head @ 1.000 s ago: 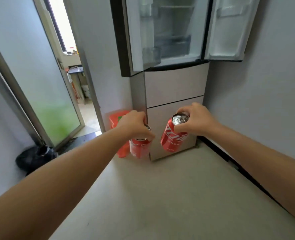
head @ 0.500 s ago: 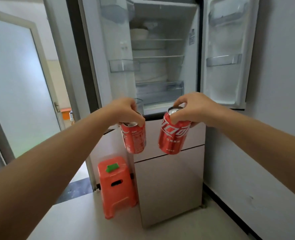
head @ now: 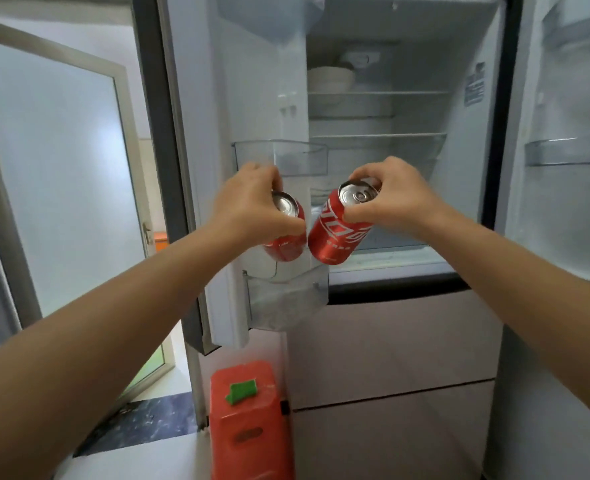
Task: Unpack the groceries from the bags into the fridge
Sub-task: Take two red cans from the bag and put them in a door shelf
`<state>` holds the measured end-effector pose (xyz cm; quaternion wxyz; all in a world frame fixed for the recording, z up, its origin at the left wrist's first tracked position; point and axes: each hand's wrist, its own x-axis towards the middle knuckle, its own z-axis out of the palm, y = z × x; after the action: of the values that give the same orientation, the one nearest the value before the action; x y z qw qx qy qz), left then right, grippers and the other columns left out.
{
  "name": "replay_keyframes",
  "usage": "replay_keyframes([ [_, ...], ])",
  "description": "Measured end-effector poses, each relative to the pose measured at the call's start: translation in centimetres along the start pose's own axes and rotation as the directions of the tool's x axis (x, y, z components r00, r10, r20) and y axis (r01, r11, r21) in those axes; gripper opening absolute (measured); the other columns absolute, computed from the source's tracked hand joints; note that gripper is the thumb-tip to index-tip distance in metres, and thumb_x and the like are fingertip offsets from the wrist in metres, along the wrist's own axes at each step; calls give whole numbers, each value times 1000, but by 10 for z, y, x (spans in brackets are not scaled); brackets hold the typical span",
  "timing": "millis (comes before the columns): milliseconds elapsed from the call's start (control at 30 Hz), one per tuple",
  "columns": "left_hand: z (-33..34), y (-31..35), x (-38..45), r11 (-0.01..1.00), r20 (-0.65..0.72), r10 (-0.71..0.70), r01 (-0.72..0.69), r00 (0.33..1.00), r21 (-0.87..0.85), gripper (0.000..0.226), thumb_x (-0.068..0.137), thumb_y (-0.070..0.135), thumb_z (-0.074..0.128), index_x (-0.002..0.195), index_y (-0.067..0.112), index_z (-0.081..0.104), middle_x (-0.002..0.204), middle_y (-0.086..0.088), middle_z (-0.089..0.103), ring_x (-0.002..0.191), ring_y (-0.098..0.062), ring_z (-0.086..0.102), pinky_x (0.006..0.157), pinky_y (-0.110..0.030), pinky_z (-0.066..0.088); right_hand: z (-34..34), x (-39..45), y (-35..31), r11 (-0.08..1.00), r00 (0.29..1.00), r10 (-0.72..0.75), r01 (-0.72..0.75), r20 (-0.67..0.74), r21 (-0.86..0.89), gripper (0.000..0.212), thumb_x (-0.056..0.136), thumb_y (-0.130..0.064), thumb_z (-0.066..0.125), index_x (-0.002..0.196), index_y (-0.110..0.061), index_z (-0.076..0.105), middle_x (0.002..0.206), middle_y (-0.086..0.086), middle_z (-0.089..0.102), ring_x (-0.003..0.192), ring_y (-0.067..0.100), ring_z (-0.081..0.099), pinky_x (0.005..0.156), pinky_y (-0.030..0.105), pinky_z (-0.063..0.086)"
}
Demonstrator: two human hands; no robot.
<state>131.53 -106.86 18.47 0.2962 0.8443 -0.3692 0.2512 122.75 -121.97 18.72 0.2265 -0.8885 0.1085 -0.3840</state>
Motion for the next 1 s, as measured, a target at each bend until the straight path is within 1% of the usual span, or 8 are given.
replay_keyframes([
  [133, 34, -8, 18, 996, -6, -57, 58, 998, 62, 42, 69, 29, 76, 96, 16, 47, 98, 2, 41, 89, -15, 41, 73, -24, 38, 27, 35, 28, 999, 999, -33, 33, 17, 3, 44, 70, -16, 72, 114, -10, 64, 98, 5, 41, 93, 20, 49, 77, 25, 38],
  [233, 54, -11, 28, 981, 56, -164, 156, 985, 115, 41, 70, 31, 74, 100, 15, 53, 96, 1, 42, 86, -16, 44, 64, -26, 37, 45, 55, 45, 997, 996, -60, 56, 68, 53, 41, 71, -11, 72, 110, -3, 66, 79, 0, 49, 87, 19, 53, 76, 27, 46],
  [367, 70, -15, 38, 942, 97, -310, 293, 946, 162, 44, 71, 31, 72, 107, 11, 57, 95, 0, 48, 85, -19, 49, 59, -26, 41, 71, 78, 59, 991, 967, -120, 103, 226, 86, 42, 65, -18, 74, 105, -6, 68, 81, 0, 58, 68, 10, 52, 49, 7, 37],
  [500, 84, -22, 44, 888, 144, -439, 404, 887, 221, 43, 73, 33, 70, 107, 9, 60, 92, -3, 55, 84, -21, 53, 69, -31, 47, 99, 93, 71, 989, 930, -140, 112, 340, 100, 43, 61, -30, 71, 97, -6, 70, 86, 11, 62, 78, 20, 58, 50, 19, 43],
  [667, 98, -26, 45, 834, 128, -525, 478, 842, 275, 38, 76, 36, 68, 103, 12, 62, 96, -6, 61, 87, -22, 57, 77, -33, 52, 112, 105, 81, 993, 874, -107, 69, 473, 97, 41, 73, -24, 69, 107, -2, 66, 99, 13, 65, 92, 27, 64, 80, 43, 58],
  [733, 101, -28, 48, 824, 95, -533, 491, 840, 284, 28, 77, 34, 67, 96, 14, 61, 90, -5, 59, 85, -23, 57, 78, -33, 53, 118, 112, 85, 994, 833, -110, 81, 542, 78, 41, 73, -26, 69, 106, -2, 66, 103, 14, 68, 93, 27, 65, 81, 40, 58],
  [833, 104, -29, 48, 821, 25, -534, 511, 845, 257, 33, 82, 30, 65, 107, 9, 63, 100, -10, 65, 99, -27, 62, 80, -30, 49, 125, 114, 89, 990, 770, -141, 123, 623, 72, 41, 75, -28, 67, 111, -7, 66, 101, 9, 66, 90, 23, 63, 75, 33, 55],
  [1000, 105, -21, 43, 788, 26, -540, 494, 841, 369, 26, 86, 26, 59, 101, 7, 66, 106, -13, 67, 103, -29, 61, 79, -31, 47, 128, 114, 96, 965, 759, -261, 205, 597, 161, 38, 79, -28, 61, 110, -8, 67, 104, 9, 68, 85, 18, 60, 53, 18, 40],
])
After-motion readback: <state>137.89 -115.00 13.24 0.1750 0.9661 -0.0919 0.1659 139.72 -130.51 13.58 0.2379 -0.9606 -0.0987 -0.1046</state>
